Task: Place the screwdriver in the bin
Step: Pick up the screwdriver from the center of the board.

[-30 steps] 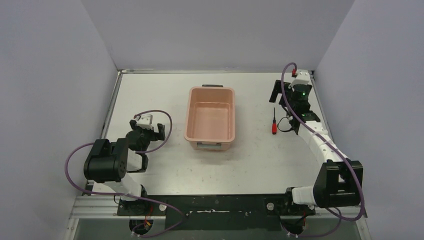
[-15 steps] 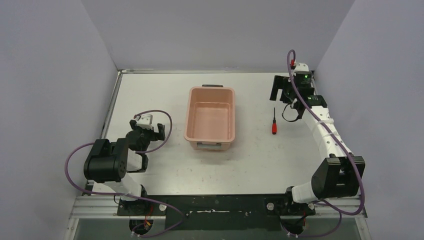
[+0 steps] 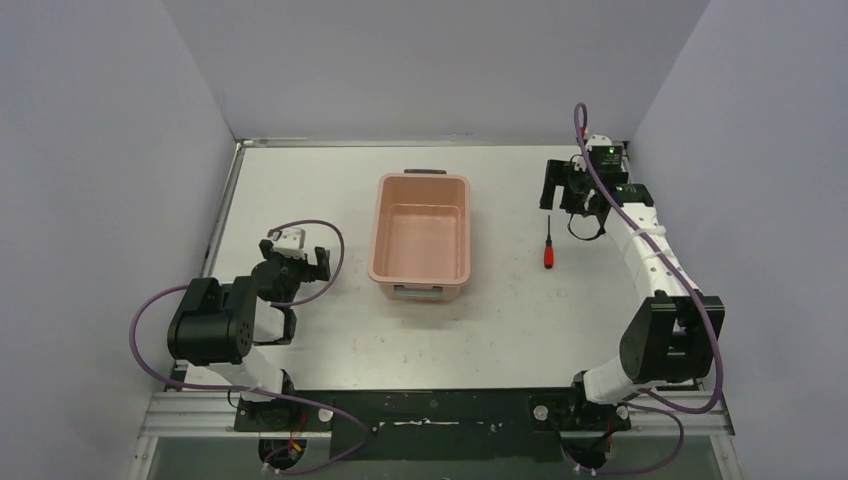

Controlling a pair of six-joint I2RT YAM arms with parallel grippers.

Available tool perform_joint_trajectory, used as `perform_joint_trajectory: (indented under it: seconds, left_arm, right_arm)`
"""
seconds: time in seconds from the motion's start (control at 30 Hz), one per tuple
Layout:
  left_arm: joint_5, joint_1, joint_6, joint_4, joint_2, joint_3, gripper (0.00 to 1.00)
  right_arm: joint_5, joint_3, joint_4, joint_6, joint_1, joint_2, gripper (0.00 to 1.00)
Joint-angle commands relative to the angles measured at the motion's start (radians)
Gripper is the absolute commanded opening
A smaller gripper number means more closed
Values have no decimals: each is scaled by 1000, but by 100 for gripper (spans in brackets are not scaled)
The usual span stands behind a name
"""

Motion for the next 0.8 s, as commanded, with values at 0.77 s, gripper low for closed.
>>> perform_joint_trajectory:
  seconds: [0.77]
  left_arm:
    - [6,-1,2,42,-9,12,97]
  right_arm:
    - [71,-81,71,31,-11,350,91]
